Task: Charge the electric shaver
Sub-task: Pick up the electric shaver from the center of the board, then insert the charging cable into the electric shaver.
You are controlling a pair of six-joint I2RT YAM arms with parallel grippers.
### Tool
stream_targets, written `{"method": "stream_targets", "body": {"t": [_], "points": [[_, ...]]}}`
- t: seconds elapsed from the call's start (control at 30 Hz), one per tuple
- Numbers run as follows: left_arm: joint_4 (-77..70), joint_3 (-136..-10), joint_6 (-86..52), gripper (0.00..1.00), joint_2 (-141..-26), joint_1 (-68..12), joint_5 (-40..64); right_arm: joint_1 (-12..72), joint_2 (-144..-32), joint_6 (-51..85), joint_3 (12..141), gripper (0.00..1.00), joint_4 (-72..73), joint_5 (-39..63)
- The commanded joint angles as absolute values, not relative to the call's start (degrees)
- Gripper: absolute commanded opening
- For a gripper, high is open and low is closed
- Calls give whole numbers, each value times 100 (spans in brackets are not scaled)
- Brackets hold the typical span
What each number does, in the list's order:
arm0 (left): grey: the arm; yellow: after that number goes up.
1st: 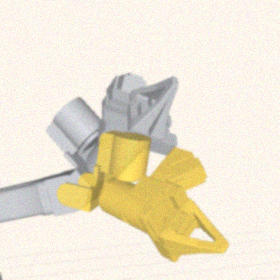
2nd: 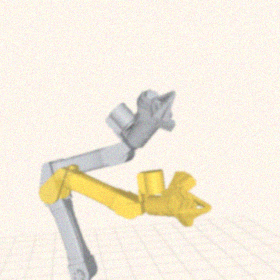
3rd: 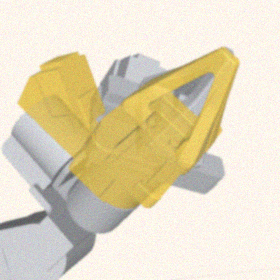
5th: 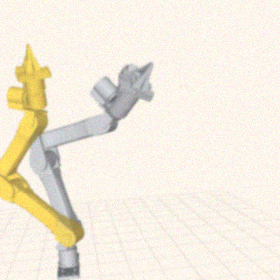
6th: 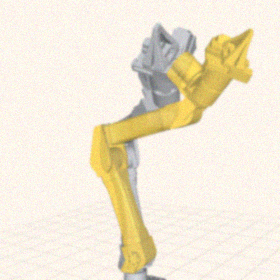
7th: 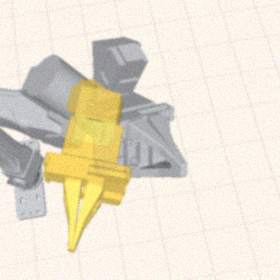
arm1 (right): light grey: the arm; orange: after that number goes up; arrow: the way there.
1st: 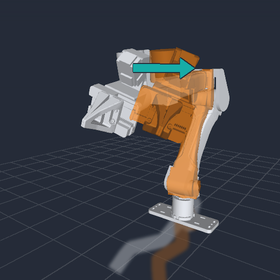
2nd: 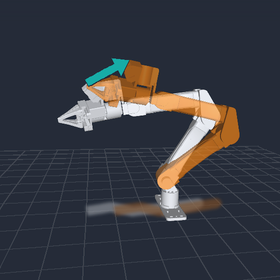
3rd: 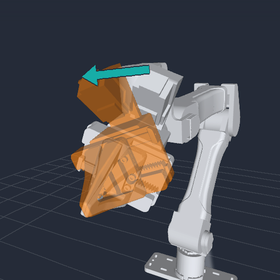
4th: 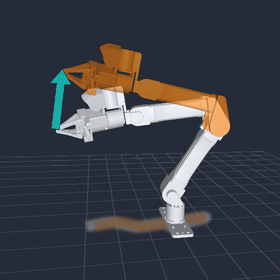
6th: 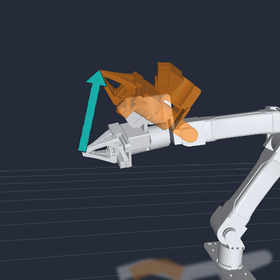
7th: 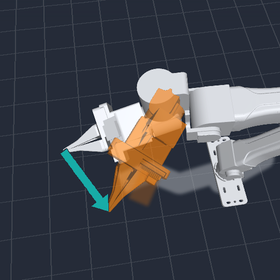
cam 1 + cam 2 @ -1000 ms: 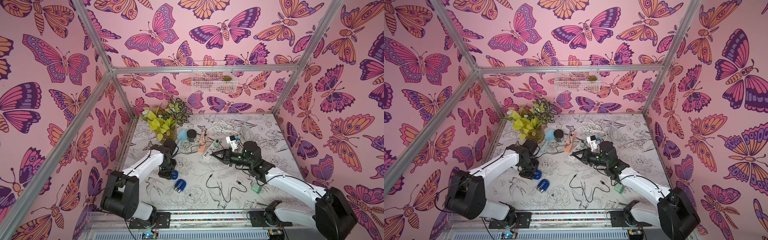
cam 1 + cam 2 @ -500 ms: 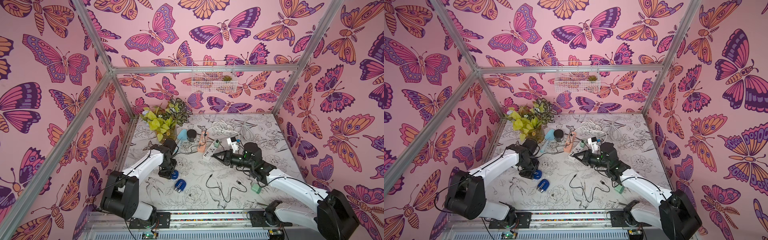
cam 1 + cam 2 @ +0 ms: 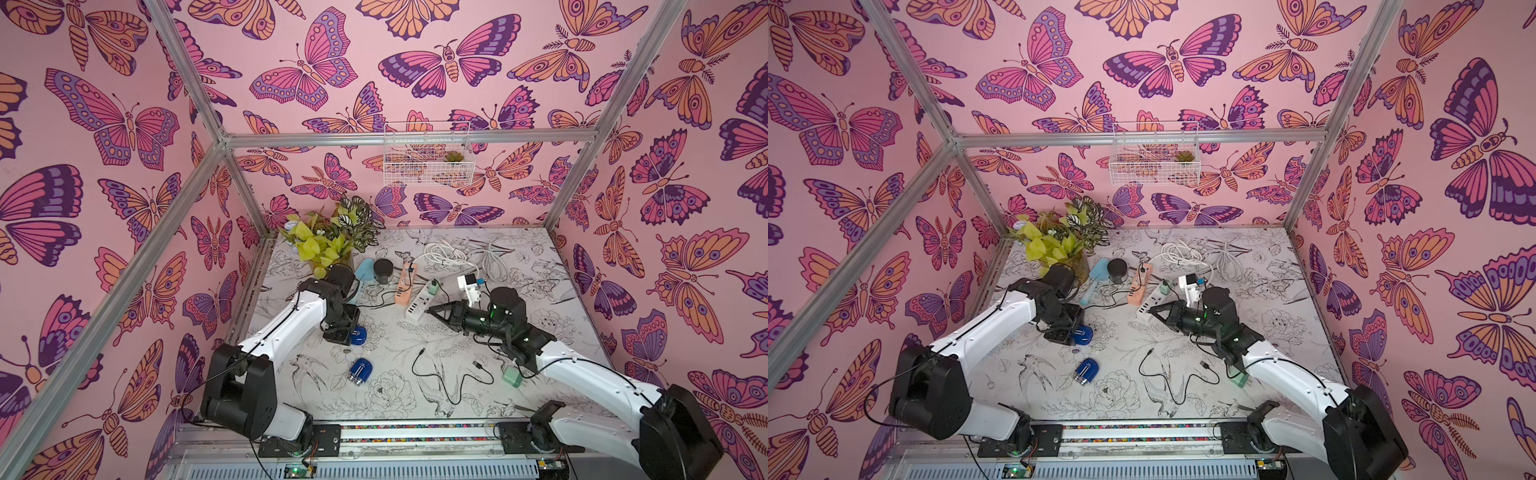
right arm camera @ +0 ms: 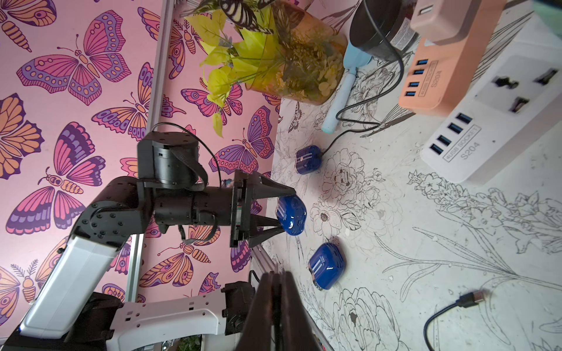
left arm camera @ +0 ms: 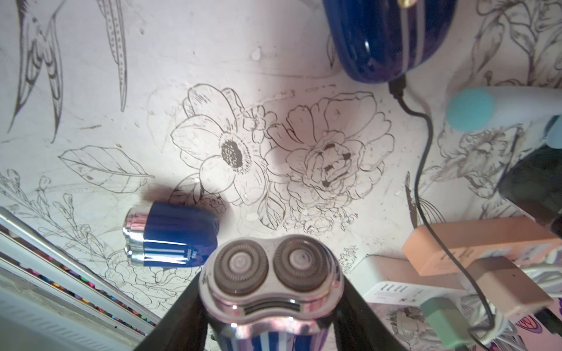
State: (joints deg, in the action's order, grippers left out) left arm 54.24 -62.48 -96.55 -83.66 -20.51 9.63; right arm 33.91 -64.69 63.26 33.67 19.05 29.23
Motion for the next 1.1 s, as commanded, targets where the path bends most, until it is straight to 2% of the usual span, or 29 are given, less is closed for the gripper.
{"method": "stream_targets", "body": {"t": [0.0, 0.33, 0.7, 1.07], "points": [[5763, -6484, -9966, 0, -8133, -2159, 1140, 3460, -6373, 6068, 3368, 0, 1921, 2629], [6030, -7152, -10234, 0, -8156, -2285, 1166, 3517, -6188, 5714, 3366, 0, 1811, 2240], [6021, -7347, -10353, 0, -8051, -2303, 1362, 3730, -6543, 5677, 3595, 0, 2030, 2080], [6025, -7673, -10370, 0, -8104, -2303, 1388, 3842, -6379, 5555, 3622, 0, 1916, 1860]]}}
